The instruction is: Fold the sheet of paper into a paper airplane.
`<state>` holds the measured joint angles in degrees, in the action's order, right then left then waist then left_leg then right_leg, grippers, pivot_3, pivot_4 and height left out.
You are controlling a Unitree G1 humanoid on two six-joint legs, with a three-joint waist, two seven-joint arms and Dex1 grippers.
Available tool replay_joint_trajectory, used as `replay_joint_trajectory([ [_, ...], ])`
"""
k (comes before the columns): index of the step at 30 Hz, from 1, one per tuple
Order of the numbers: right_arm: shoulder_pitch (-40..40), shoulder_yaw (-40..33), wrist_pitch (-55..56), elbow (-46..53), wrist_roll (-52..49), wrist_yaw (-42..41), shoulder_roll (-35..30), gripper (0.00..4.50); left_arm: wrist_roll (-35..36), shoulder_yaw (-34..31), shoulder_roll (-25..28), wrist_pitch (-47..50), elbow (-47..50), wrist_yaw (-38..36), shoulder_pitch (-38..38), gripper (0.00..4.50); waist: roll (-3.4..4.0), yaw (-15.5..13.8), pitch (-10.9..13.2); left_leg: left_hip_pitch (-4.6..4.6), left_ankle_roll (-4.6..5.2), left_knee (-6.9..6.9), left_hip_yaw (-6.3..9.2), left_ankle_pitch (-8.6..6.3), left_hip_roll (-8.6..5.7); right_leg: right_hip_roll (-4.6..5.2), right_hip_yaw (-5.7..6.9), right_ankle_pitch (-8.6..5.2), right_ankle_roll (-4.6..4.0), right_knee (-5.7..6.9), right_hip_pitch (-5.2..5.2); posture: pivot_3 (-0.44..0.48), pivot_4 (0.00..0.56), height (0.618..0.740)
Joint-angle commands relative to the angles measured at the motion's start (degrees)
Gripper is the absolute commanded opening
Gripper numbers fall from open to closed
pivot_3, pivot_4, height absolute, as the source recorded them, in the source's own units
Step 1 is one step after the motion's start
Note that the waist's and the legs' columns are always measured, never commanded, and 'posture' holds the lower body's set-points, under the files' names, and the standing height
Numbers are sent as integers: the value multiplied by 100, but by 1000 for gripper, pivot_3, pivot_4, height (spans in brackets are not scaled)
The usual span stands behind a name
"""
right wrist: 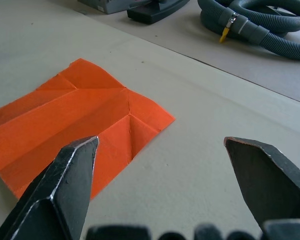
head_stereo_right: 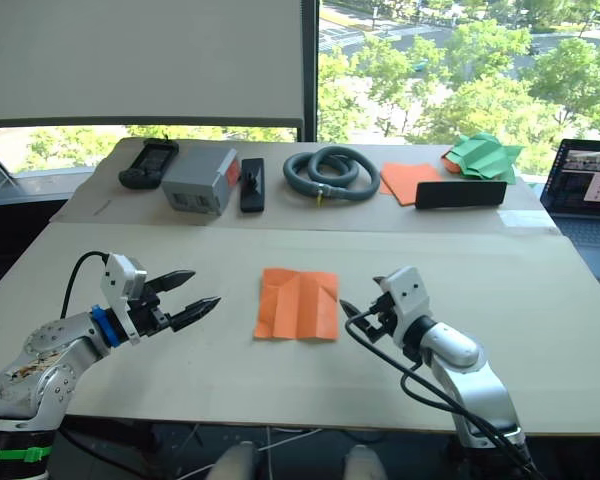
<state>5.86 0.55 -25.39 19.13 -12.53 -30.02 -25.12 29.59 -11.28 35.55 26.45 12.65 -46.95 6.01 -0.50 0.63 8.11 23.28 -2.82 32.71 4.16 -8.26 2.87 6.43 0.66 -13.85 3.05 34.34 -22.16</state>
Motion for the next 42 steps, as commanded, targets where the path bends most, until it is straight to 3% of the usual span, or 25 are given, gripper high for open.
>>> replay_joint_trajectory([
  [1,94,-47,156,121,-26,-8,6,4445,23,-18,71,-28,183,2,100,4500,0,-1,0,0,0,0,0,0,0,0,0,0,0,0,0,0,150,711],
  [7,67,-47,157,137,-26,31,28,4445,113,9,69,101,148,-68,166,4500,0,0,0,0,1,0,0,0,0,0,0,0,0,0,0,0,150,711],
  [11,28,-42,151,170,-8,86,57,4445,-191,600,-105,-61,-201,-269,572,4500,0,-28,0,1,1,1,0,0,0,0,0,0,0,1,1,0,150,711],
  [25,-185,-46,36,415,96,313,43,4500,-1666,2324,-1083,-1688,-3059,-1125,2379,34,-2,-122,-4,2,50,10,0,31,-3,-11,-13,2,4,18,6,0,150,711],
  [33,-345,-62,-199,655,63,332,-42,4500,-2622,2890,-1179,-2197,-4257,-1107,2664,34,-3,-122,-16,-1,50,11,1,31,-3,-11,-13,1,4,26,7,0,150,711],
  [38,-385,-15,-634,670,67,120,-388,4500,-2777,2949,-1169,-2486,-4475,-1210,2612,34,2,-121,-70,-4,48,12,0,30,-3,-9,-13,0,5,25,8,0,150,711],
  [42,-541,66,-968,752,-107,-232,-766,3341,-2807,2965,-1177,-2523,-4479,-1246,2557,0,1,-122,-79,-4,48,12,0,30,-3,-9,-12,-1,5,26,8,0,150,711],
])
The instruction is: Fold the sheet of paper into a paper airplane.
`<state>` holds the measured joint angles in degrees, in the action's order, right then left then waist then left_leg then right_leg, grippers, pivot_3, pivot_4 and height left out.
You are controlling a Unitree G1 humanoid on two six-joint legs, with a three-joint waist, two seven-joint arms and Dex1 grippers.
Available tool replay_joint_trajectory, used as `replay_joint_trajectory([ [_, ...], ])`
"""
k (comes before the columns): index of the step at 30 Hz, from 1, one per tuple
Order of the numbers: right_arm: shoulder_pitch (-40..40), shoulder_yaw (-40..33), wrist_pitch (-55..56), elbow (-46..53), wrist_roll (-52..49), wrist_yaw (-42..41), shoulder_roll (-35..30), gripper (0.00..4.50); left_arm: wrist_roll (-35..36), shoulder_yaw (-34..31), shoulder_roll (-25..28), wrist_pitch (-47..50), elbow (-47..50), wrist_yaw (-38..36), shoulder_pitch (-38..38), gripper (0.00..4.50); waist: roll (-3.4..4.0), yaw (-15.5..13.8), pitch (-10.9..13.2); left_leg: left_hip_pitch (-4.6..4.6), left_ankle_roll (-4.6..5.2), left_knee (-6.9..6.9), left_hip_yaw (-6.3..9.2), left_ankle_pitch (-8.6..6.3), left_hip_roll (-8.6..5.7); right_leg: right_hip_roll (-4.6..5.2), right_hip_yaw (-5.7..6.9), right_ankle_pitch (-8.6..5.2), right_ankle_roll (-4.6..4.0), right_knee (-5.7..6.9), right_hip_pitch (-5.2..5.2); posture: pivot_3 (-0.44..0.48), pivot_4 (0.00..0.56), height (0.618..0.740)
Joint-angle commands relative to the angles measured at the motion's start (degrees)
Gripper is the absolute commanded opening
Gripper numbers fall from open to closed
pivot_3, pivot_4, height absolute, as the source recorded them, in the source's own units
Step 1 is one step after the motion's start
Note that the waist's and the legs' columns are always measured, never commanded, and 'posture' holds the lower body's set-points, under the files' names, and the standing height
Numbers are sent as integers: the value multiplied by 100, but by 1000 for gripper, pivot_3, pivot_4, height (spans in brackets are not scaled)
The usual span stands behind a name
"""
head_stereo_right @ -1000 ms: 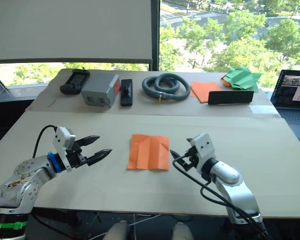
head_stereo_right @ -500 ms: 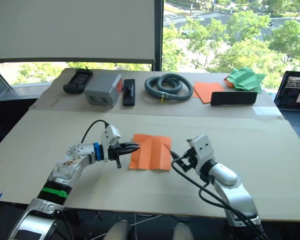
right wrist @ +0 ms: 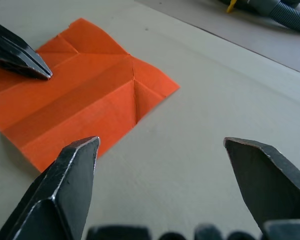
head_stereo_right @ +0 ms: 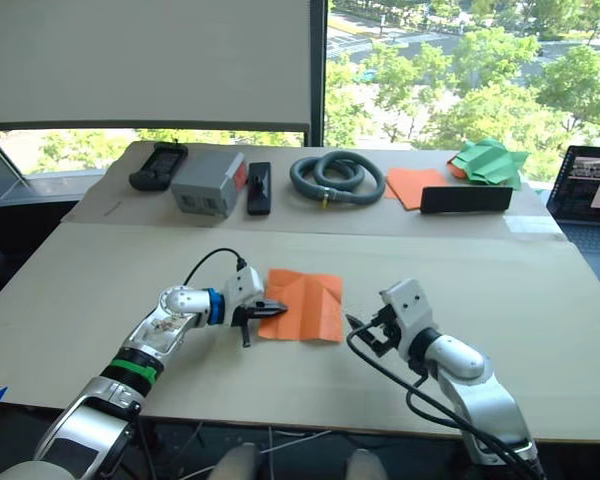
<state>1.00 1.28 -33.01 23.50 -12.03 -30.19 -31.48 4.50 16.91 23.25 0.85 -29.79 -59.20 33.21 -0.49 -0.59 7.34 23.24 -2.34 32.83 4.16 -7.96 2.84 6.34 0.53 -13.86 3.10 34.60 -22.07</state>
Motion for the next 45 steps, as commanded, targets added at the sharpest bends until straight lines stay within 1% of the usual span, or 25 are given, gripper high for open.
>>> replay_joint_trajectory([
  [1,-142,67,-298,432,-259,-380,-231,2944,-301,151,50,38,-221,-27,-171,0,3,0,-4,0,0,0,0,0,0,0,0,-1,-1,1,0,0,150,711],
  [3,-311,199,-456,763,-507,-677,-339,2246,-313,161,40,42,-196,-28,-185,0,8,1,-7,1,1,0,0,0,0,0,0,-2,1,2,0,0,150,711],
  [6,-438,409,-728,1182,-815,-887,-367,1238,-324,173,29,63,-151,-39,-202,0,7,7,-8,0,0,0,0,0,0,0,0,-5,2,4,1,0,150,711],
  [8,-405,702,-945,1301,-796,-834,-336,505,-348,204,26,80,-122,-55,-209,0,0,7,-12,0,-20,2,0,-12,0,1,0,-5,2,4,0,0,150,711],
  [10,-336,925,-1047,1235,-649,-640,-244,19,-345,204,19,111,-78,-66,-218,0,-7,6,-16,-1,-23,3,0,-15,0,1,1,-5,2,3,1,0,150,711],
  [14,-277,1234,-1146,969,-426,-199,83,19,-330,188,27,169,1,-92,-238,0,-9,2,-17,0,-24,4,0,-15,0,2,1,-6,3,3,0,0,150,711],
  [17,-290,1365,-1013,809,-244,51,339,19,-320,176,51,205,33,-133,-241,0,-9,2,-26,-1,-23,4,0,-14,0,2,2,-6,3,3,-1,0,150,711],
  [20,-298,1313,-756,540,88,557,672,19,-323,171,63,225,34,-160,-228,0,-14,8,-32,-4,-25,4,1,-16,0,1,2,-6,3,4,-1,0,150,711],
  [24,-351,1284,-481,320,367,923,924,19,-330,169,78,223,19,-215,-214,0,-11,7,-35,-4,-40,4,1,-25,1,2,2,-6,3,5,-1,0,150,711],
  [27,-381,1054,-49,124,485,1463,1426,19,-339,174,92,227,23,-272,-196,0,-12,5,-37,-4,-40,4,1,-25,1,2,2,-6,3,8,-2,0,150,711],
  [29,-380,961,223,64,518,1654,1683,19,-343,169,96,233,18,-301,-174,0,-11,2,-37,-3,-40,4,1,-25,1,2,2,-6,3,11,-3,0,150,711],
  [36,-270,1025,667,-103,479,1623,2123,19,-352,153,109,246,11,-344,-141,0,-8,12,-36,-2,-23,4,1,-14,1,2,2,-16,0,28,-9,0,150,711],
  [40,15,1137,838,-301,373,1348,2269,19,-348,143,114,256,16,-333,-146,0,-7,30,-34,-2,-24,3,2,-15,1,2,2,-17,0,29,-10,0,150,711],
  [45,364,1274,950,-533,312,972,2269,19,-338,124,133,281,55,-313,-185,0,-7,33,-34,-1,-22,3,3,-14,1,2,3,-19,0,30,-9,0,150,711],
])
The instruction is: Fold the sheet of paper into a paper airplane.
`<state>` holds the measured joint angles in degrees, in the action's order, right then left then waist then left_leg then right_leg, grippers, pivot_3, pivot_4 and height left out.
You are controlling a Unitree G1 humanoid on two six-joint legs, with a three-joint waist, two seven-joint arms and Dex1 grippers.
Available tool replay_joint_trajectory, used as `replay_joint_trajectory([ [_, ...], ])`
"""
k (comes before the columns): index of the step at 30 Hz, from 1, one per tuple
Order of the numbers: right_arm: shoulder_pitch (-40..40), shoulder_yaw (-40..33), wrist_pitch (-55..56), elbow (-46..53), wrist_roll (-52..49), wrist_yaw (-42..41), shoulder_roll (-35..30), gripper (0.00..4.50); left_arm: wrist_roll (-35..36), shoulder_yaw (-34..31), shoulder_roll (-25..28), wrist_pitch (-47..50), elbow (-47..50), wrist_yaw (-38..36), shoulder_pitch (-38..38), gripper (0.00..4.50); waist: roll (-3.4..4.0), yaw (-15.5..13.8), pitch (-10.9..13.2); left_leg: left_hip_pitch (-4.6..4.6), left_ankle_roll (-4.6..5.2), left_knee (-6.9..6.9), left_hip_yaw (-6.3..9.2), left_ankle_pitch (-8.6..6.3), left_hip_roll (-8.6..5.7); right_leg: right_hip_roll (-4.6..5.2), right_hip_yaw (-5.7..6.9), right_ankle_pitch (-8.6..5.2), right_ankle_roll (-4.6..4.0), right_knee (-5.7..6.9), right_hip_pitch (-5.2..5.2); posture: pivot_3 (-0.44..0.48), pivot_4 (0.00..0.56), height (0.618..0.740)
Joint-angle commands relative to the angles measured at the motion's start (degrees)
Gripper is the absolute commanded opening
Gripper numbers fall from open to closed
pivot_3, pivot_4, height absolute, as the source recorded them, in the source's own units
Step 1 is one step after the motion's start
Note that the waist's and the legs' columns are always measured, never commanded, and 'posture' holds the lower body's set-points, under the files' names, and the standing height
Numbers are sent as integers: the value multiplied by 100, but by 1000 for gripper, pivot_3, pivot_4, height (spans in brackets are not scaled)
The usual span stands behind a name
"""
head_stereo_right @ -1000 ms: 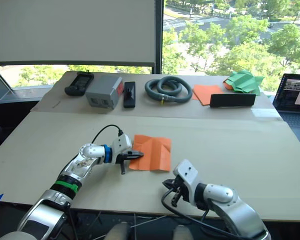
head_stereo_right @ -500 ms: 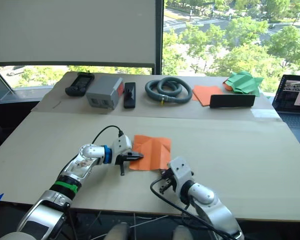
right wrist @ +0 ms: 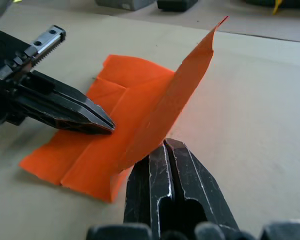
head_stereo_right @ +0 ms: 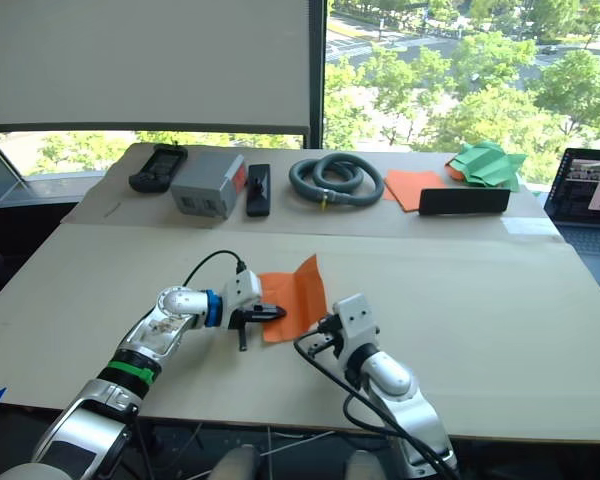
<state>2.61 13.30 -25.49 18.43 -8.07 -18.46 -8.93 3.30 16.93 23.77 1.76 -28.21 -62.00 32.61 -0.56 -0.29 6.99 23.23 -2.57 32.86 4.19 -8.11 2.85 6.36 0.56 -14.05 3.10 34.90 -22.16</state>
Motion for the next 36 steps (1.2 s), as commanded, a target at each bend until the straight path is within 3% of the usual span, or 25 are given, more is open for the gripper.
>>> replay_joint_trajectory([
  [1,249,82,211,-72,-81,-244,15,19,-217,118,83,188,-111,-32,-124,0,0,4,0,0,0,0,0,0,0,0,0,0,0,0,-1,0,150,711],
  [7,835,556,109,-825,7,-906,-35,19,-65,-176,328,415,276,73,-345,0,1,86,1,-3,3,-2,1,2,0,-1,0,-2,-2,8,-1,0,150,711],
  [16,1033,829,-51,-1453,292,-1027,-93,19,477,-975,1034,1275,1706,164,-896,0,5,148,4,-10,15,-15,7,9,7,-11,-5,-8,-13,19,-10,0,150,711],
  [22,1024,849,-62,-1544,353,-1102,-113,19,956,-1197,821,1757,1981,168,-630,0,1,98,6,-4,-18,-14,6,-11,6,-8,-3,-9,-11,11,-9,0,150,711],
  [27,1107,824,-99,-1549,406,-1117,-122,19,889,-916,315,1662,1365,162,-592,0,1,106,5,-7,8,-13,6,5,5,-10,-3,-9,-11,13,-4,0,150,711],
  [36,1534,610,-204,-1326,375,-1402,-456,19,8,-182,308,779,208,175,-471,0,3,93,4,-9,-3,-12,9,-2,5,-15,-6,-9,-11,11,-1,0,150,711],
])
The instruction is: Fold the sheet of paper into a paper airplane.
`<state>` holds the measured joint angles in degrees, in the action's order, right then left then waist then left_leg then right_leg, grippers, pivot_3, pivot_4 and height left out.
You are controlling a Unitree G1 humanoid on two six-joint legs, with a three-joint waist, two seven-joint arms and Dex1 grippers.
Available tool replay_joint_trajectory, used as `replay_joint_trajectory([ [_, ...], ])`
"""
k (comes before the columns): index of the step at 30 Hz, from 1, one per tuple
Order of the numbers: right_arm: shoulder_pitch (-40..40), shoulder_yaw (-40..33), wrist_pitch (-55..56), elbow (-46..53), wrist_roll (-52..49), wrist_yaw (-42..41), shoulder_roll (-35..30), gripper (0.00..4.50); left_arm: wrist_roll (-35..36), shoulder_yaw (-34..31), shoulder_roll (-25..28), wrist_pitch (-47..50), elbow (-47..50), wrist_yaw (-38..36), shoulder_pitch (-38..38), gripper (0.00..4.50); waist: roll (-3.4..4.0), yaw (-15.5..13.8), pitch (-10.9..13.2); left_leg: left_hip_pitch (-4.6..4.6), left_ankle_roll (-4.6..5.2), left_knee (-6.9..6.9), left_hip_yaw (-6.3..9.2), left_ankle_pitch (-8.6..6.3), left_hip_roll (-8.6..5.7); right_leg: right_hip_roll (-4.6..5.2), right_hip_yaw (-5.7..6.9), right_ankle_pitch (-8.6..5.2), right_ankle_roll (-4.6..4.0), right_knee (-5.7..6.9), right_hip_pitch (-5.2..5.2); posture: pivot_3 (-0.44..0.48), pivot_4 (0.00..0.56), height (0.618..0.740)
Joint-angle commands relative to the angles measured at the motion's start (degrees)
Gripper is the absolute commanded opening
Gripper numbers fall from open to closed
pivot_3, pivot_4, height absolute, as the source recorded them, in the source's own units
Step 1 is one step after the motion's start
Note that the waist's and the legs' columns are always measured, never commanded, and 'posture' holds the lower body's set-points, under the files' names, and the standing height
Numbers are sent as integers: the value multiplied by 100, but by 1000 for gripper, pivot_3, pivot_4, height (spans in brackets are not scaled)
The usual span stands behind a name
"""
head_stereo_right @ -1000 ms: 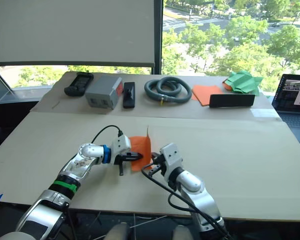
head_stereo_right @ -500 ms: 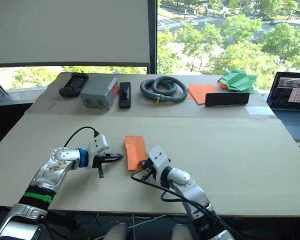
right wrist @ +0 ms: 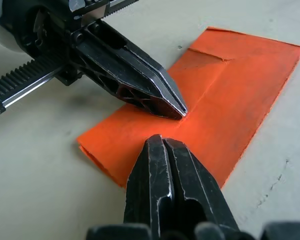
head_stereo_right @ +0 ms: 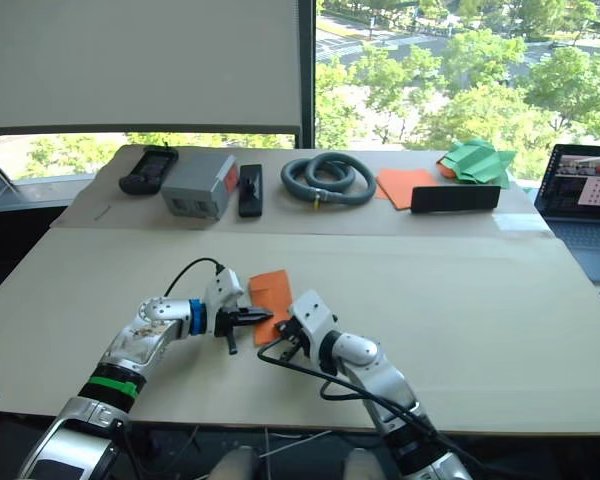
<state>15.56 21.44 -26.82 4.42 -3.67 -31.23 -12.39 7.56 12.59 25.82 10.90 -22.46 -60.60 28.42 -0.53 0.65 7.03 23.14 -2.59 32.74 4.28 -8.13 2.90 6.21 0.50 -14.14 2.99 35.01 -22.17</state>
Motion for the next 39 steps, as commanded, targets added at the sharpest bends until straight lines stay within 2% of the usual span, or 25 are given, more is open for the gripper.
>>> replay_joint_trajectory([
  [1,404,-253,-16,-69,-53,-168,-148,19,-449,280,101,-188,-413,17,-52,0,1,4,0,1,-7,2,-1,-4,0,1,0,0,0,0,-1,0,150,711],
  [8,1141,-362,414,-1043,-13,-392,-148,19,-483,323,101,-283,-403,-2,-120,0,4,5,-1,-1,14,1,-1,9,0,0,1,0,0,6,1,0,150,711],
  [22,1464,-239,428,-2011,340,-313,69,19,-387,271,210,-3,209,130,-468,0,11,26,-5,-6,26,0,-1,16,-1,0,-1,-1,0,7,2,0,150,711],
  [39,3020,-543,1115,-4468,535,121,712,19,-358,254,241,137,438,143,-577,0,23,57,-13,-13,27,-2,-1,17,-1,-1,-4,-2,-1,13,2,0,150,711],
])
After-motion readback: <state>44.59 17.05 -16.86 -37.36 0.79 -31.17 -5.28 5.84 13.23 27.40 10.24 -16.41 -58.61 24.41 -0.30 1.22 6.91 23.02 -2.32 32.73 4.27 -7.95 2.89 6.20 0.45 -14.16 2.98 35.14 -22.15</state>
